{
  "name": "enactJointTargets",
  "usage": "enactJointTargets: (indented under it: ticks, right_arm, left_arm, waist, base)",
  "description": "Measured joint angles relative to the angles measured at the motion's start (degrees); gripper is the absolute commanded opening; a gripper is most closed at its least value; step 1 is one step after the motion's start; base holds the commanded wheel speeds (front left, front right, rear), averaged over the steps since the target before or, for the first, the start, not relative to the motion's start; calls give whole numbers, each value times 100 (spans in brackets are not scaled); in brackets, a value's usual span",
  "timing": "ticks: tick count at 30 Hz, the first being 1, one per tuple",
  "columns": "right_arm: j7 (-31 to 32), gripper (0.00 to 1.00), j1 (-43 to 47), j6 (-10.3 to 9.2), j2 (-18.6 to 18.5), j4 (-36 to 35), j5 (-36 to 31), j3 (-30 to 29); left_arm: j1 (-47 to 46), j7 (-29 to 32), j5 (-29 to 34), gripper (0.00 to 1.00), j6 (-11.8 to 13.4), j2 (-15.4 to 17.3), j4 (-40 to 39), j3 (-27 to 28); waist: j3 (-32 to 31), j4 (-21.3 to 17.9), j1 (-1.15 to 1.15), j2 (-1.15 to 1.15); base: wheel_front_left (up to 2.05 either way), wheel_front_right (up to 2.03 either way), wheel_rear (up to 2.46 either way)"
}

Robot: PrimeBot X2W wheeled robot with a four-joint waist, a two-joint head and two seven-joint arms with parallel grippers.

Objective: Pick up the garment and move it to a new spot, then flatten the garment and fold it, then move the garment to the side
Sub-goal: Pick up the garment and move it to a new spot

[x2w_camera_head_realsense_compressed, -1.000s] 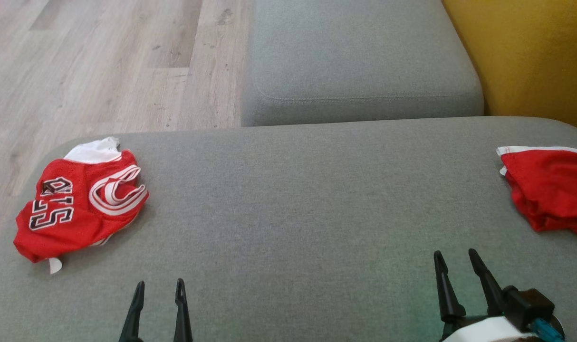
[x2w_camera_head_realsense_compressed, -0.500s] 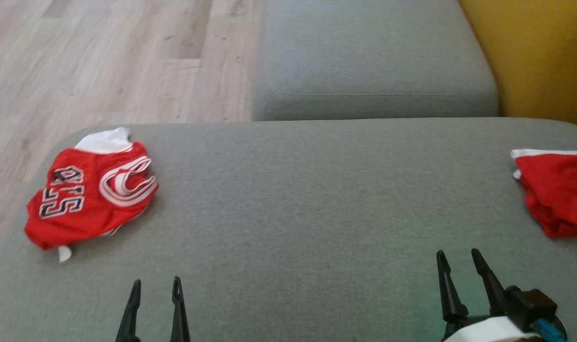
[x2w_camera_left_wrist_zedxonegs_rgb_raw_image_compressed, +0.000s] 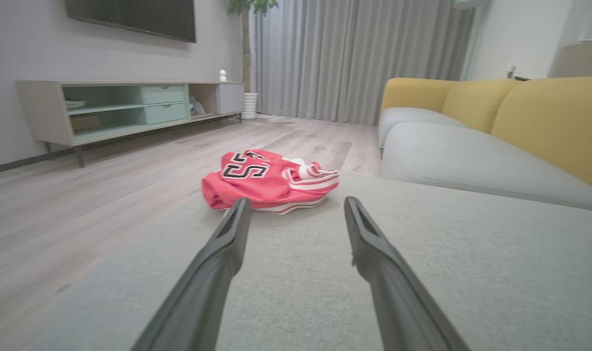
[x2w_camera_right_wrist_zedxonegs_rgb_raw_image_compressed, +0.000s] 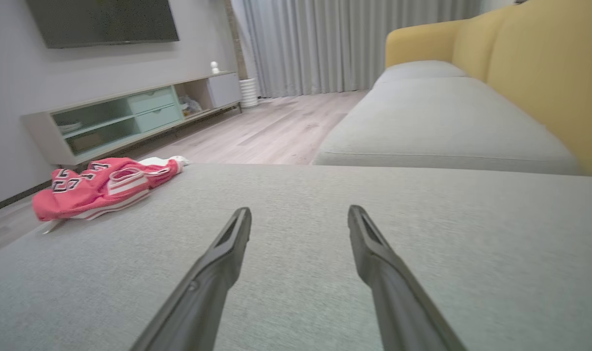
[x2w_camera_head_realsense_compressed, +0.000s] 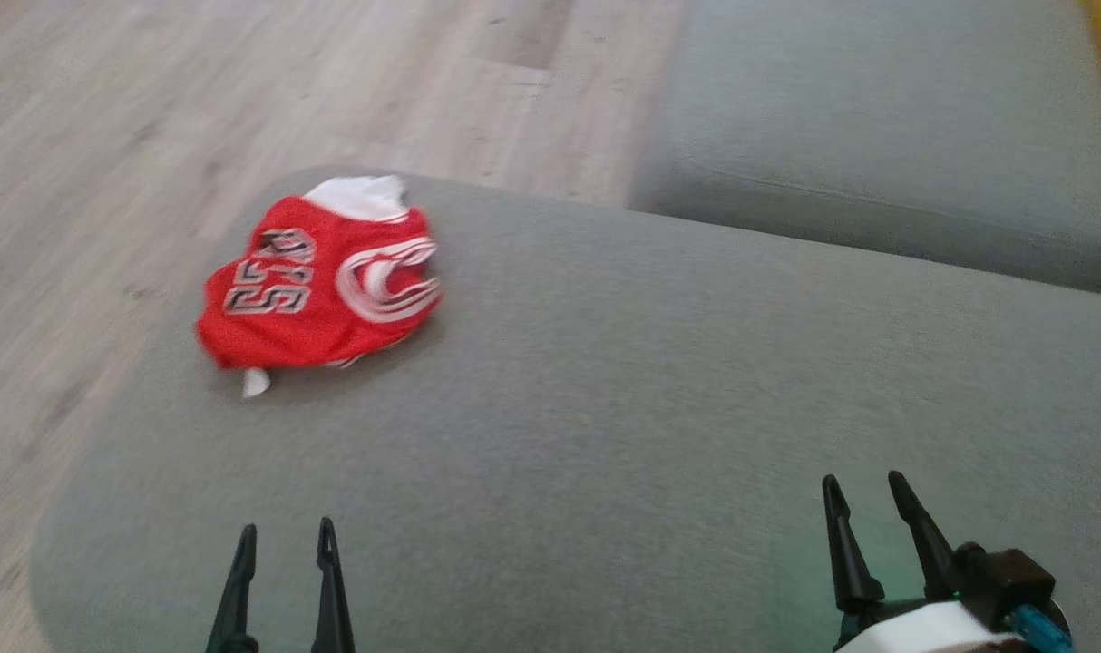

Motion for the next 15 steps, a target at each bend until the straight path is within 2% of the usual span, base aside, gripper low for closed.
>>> enactJointTargets:
  ticks: [8,15]
  right_arm:
    - [0,100,-45,0,4,-12,0,-30]
    - [0,100,-270,0,12,-208,-312,-167]
  left_arm:
    - [-20,0,80,100,13,-1,-83,65]
    - [-500,0,218,100,16,-2,-442,154]
  waist:
    - [150,773,0,0]
    - [596,922,-1,0]
  base:
    - [0,0,0]
    - [0,0,0]
